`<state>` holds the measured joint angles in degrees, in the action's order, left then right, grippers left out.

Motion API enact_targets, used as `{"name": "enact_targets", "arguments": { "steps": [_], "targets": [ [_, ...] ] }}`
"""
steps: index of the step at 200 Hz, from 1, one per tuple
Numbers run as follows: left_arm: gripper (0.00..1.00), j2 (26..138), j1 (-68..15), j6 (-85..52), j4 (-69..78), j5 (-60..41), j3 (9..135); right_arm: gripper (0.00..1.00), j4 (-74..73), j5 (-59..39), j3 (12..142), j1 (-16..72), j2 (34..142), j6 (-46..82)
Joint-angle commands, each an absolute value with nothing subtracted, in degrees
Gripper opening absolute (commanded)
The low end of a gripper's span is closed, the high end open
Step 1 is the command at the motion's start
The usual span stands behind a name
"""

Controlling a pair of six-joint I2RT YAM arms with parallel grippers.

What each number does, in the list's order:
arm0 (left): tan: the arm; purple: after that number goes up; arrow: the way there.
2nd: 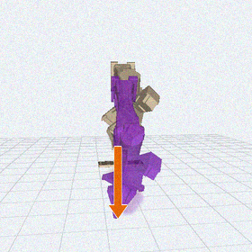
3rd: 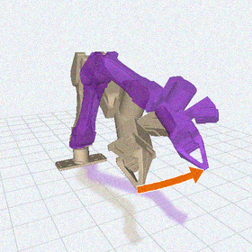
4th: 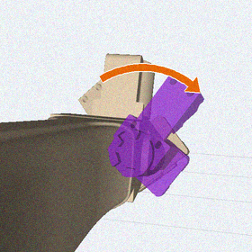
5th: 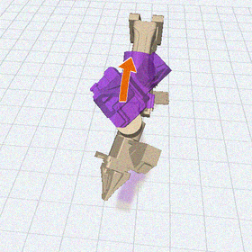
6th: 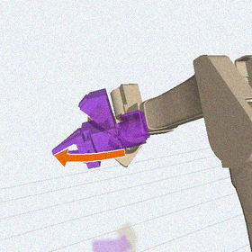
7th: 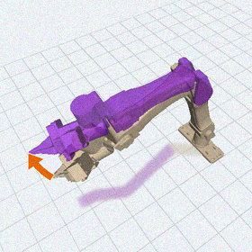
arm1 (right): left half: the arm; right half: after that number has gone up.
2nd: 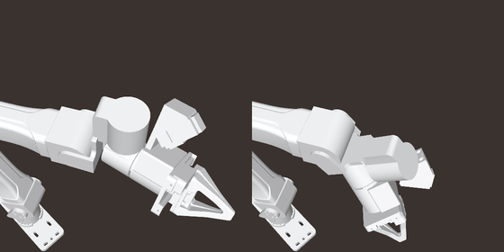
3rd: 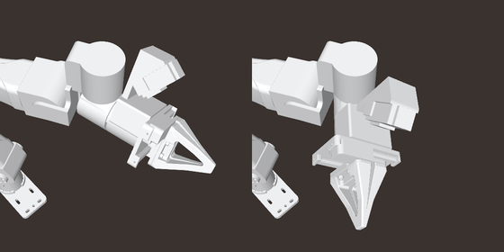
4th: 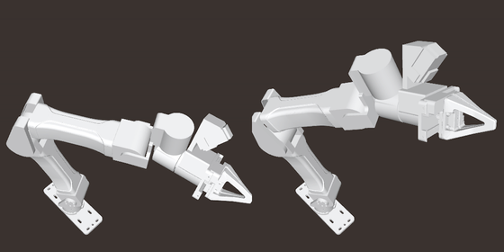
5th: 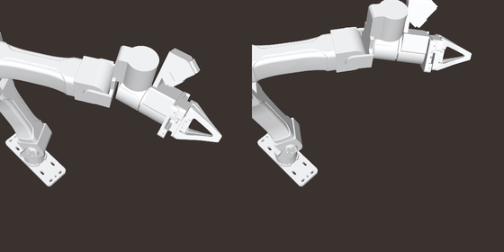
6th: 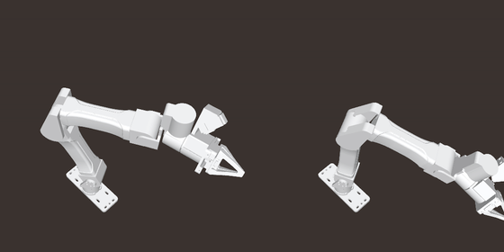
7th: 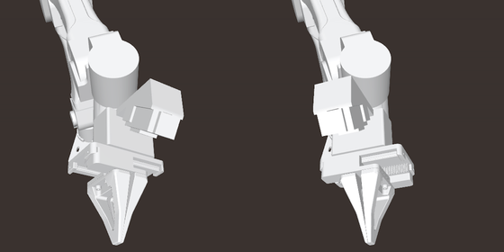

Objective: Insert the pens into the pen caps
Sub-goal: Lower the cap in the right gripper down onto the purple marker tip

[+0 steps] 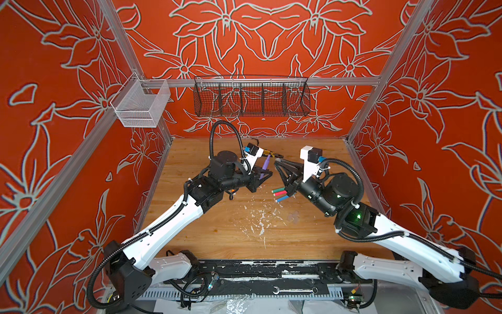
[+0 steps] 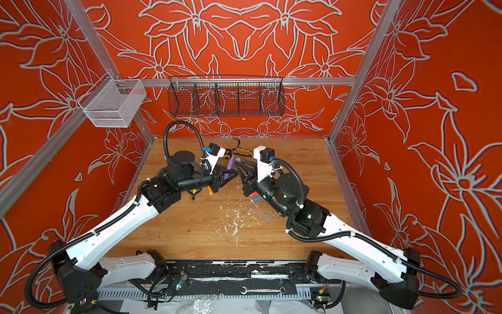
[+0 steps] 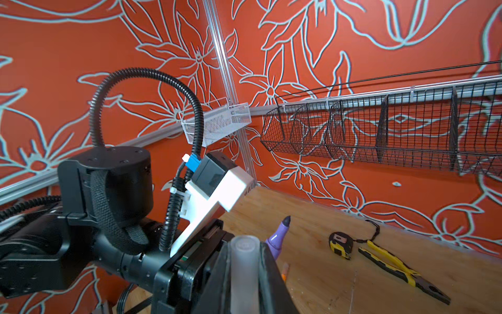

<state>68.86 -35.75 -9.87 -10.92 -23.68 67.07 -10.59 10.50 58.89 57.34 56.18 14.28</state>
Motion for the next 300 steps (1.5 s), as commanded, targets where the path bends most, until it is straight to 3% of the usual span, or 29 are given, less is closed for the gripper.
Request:
{"name": "enact_targets", "arguments": {
  "steps": [1,112,300],
  "targets": [
    [0.0,68.92,-36.12,-10.04,-9.1,-25.69,67.32,0.0,-15.4,8.68,57.6,57.3,55.97,16.56],
    [0.0,66.04,-37.35,-9.36,-6.06,-23.53,64.42,0.0,-19.84,6.85,56.92,55.36,60.84,22.51],
    [0.0,70.83,-44.64,0.44,-12.01,-23.63,69.05,0.0,-36.16,2.55,39.3,47.82,44.33,30.64]
  ]
}}
